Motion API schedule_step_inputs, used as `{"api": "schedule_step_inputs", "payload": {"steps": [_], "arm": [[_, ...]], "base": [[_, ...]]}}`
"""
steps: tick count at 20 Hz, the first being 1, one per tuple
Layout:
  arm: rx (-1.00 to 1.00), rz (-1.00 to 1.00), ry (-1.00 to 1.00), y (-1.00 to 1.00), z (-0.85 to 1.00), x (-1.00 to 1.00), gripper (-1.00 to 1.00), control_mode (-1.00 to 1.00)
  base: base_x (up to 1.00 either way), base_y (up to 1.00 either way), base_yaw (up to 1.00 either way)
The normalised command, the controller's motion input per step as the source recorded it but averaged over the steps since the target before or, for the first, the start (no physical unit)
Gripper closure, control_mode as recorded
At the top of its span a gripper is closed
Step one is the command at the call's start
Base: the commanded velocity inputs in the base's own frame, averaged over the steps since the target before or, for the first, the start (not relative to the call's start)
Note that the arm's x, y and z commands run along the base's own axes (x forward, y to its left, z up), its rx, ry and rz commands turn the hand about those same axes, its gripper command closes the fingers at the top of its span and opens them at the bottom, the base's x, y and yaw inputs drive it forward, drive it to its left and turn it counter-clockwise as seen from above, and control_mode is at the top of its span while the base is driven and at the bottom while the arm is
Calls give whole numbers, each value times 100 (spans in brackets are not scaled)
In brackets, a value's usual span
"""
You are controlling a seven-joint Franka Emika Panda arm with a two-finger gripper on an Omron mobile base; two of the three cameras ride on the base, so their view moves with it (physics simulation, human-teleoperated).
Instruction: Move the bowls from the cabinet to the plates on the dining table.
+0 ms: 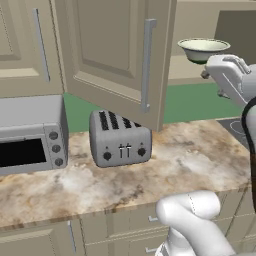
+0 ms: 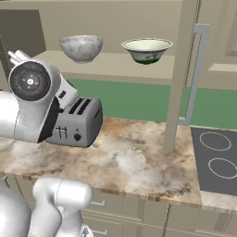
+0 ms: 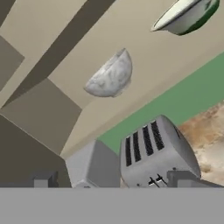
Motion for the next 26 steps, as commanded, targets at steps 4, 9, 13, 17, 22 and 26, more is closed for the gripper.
{"api": "schedule_step_inputs", "payload": {"steps": [4, 9, 13, 17, 22, 26], "arm": [[10, 30, 9, 35, -9, 100, -100, -100], [3, 38, 16, 70, 0, 73, -100, -100], [-4, 46, 4, 100, 0, 10, -100, -100], [-12, 45, -2, 100, 0, -24, -100, -100], [-16, 39, -15, 100, 0, -54, -100, -100], [-16, 34, -24, 92, 0, -78, -100, -100]], "base": [[0, 0, 0], [0, 0, 0], [0, 0, 0], [0, 0, 0], [0, 0, 0], [0, 0, 0]]}}
